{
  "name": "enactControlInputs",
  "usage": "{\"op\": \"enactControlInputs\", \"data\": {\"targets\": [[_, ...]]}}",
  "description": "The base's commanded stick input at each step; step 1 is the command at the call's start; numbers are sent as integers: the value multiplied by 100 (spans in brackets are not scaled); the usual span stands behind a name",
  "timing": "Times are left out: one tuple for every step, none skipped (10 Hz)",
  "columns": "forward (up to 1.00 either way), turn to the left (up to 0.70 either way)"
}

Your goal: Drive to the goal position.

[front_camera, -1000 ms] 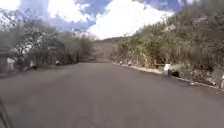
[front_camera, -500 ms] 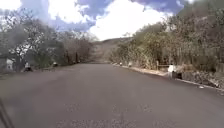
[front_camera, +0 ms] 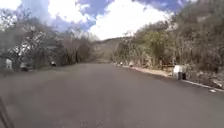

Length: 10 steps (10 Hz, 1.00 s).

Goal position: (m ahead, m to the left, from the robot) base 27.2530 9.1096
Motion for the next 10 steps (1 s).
{"op": "enactControlInputs", "data": {"targets": [[70,3],[70,3],[70,3],[70,3],[70,3],[70,0],[70,0],[70,0],[70,0],[70,0]]}}
